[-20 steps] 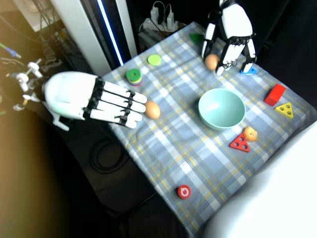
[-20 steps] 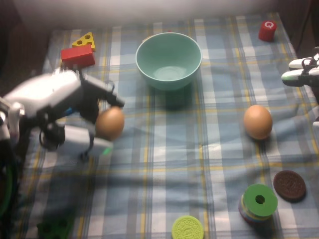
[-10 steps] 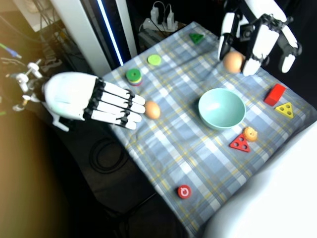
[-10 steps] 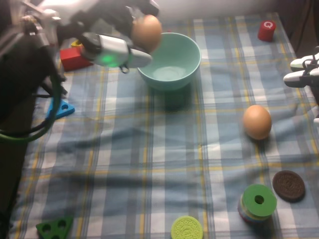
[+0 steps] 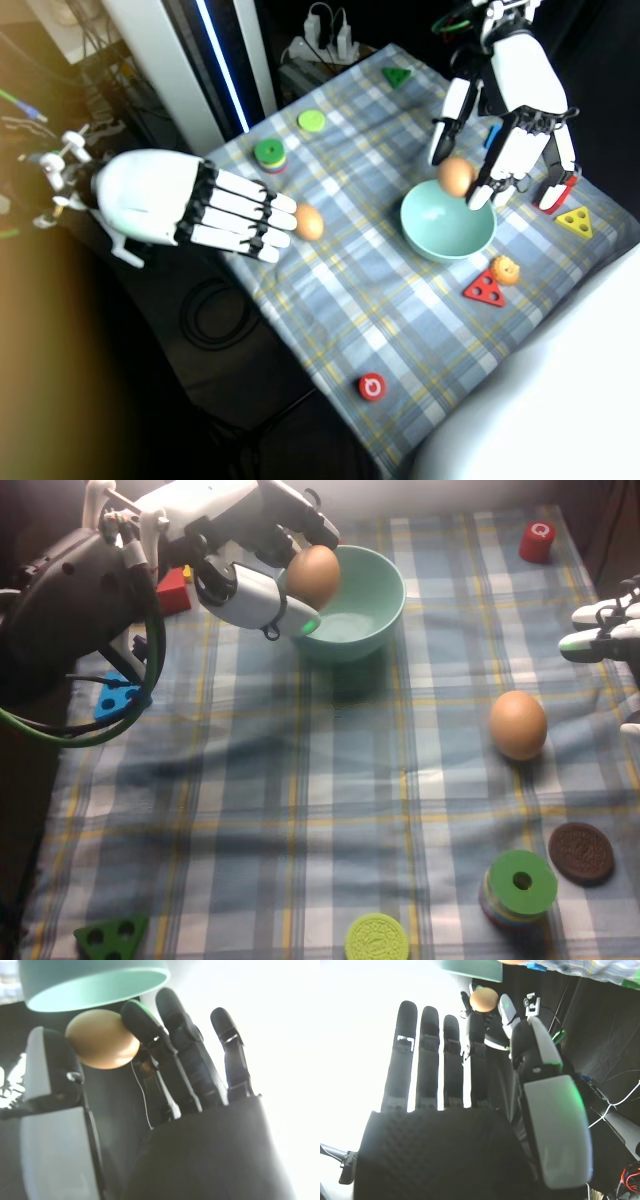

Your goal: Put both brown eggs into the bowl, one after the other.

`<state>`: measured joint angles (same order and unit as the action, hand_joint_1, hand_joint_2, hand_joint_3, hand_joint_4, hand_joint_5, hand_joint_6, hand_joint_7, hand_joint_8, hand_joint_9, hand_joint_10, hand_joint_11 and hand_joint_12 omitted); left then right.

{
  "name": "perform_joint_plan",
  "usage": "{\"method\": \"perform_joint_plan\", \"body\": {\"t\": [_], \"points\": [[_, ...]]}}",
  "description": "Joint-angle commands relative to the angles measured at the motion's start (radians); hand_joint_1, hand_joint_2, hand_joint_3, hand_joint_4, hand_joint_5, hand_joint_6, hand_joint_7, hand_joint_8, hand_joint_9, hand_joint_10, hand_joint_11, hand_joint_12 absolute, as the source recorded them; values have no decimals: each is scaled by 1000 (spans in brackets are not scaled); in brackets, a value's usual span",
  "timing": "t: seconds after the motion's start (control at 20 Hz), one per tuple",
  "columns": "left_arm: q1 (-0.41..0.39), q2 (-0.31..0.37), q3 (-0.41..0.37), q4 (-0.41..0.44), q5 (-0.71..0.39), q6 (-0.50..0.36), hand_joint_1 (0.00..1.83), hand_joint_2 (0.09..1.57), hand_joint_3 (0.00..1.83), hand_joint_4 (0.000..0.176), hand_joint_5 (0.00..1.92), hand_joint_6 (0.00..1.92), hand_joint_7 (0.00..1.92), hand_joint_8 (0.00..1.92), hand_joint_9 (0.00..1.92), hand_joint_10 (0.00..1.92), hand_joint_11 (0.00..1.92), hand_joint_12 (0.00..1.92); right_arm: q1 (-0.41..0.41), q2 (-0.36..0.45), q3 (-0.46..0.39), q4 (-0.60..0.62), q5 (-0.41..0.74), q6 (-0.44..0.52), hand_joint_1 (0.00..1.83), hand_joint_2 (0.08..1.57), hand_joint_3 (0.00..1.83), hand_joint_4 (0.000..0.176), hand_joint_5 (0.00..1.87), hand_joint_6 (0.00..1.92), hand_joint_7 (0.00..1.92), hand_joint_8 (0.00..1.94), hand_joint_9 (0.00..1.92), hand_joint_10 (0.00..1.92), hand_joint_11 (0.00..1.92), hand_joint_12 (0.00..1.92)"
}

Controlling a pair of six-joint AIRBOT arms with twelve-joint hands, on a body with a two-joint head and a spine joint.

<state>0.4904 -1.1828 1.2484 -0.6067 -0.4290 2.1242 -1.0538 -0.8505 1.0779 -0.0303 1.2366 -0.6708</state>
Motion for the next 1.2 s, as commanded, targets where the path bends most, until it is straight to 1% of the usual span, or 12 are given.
{"method": "perform_joint_plan", "body": {"t": [0.0, 0.2, 0.25, 0.35, 0.4, 0.55, 0.6, 0.65, 0.75, 0.9, 1.05, 1.15], "points": [[-11, -3, 4, 16, -100, -4, 975, 1130, 7, 174, 912, 1041, 982, 6, 769, 9, 5, 768, 11, 4, 4, 24, 120, 5, 748, 1268, 1, 0, 599, 6, 544, 6, 594, 20, 377, 685], [-7, -4, 3, 17, -100, -4, 979, 1138, 0, 176, 910, 1077, 780, 0, 527, 0, 0, 711, 11, 3, 5, 24, 120, 5, 755, 1260, 0, 0, 618, 6, 559, 5, 603, 10, 374, 687], [-2, -3, -1, 17, -103, -4, 870, 1050, 0, 111, 852, 444, 742, 1, 485, 1, 10, 650, 10, 3, 5, 24, 120, 6, 769, 1262, 0, 0, 615, 3, 559, 4, 603, 8, 378, 687], [8, 1, -9, 17, -111, -4, 837, 1017, 0, 103, 903, 57, 700, 2, 453, 2, 0, 638, 10, 3, 5, 25, 120, 7, 746, 1267, 2, 0, 605, 1, 555, 1, 608, 6, 393, 678], [11, 3, -13, 17, -113, -4, 814, 1028, 3, 133, 861, 14, 670, 0, 434, 0, 0, 593, 10, 3, 5, 25, 120, 8, 744, 1270, 3, 0, 599, 0, 552, 0, 601, 2, 392, 676], [17, 5, -20, 18, -120, -4, 782, 996, 0, 142, 810, 0, 593, 0, 405, 0, 0, 579, 10, 3, 4, 25, 120, 11, 745, 1271, 2, 0, 583, 0, 551, 1, 587, 2, 397, 631], [17, 6, -21, 18, -121, -4, 782, 996, 0, 142, 810, 0, 593, 0, 405, 0, 0, 579, 10, 3, 4, 25, 120, 12, 745, 1271, 2, 0, 583, 0, 551, 1, 587, 2, 397, 631], [17, 7, -23, 18, -123, -4, 777, 977, 0, 123, 785, 0, 567, 0, 386, 0, 0, 538, 9, 3, 4, 25, 120, 13, 744, 1273, 3, 0, 576, 0, 548, 0, 585, 1, 395, 627], [17, 11, -27, 19, -130, -4, 706, 992, 1, 138, 707, 0, 538, 0, 354, 0, 0, 530, 9, 3, 4, 25, 120, 13, 760, 1272, 1, 0, 575, 0, 549, 0, 575, 0, 389, 608], [17, 19, -37, 23, -140, -4, 697, 973, 0, 131, 647, 0, 491, 0, 289, 0, 0, 400, 9, 2, 4, 25, 121, 14, 756, 1268, 0, 0, 577, 1, 544, 0, 563, 0, 399, 567], [17, 24, -46, 24, -151, -4, 708, 969, 0, 96, 589, 0, 453, 0, 251, 2, 0, 239, 8, 1, 4, 26, 121, 14, 727, 1270, 1, 0, 563, 0, 528, 0, 541, 0, 380, 556], [32, 43, -79, 30, -189, -8, 728, 957, 0, 106, 560, 0, 443, 0, 258, 2, 0, 218, 8, 0, 4, 27, 121, 14, 742, 1268, 0, 0, 562, 1, 533, 2, 558, 5, 393, 564]]}}
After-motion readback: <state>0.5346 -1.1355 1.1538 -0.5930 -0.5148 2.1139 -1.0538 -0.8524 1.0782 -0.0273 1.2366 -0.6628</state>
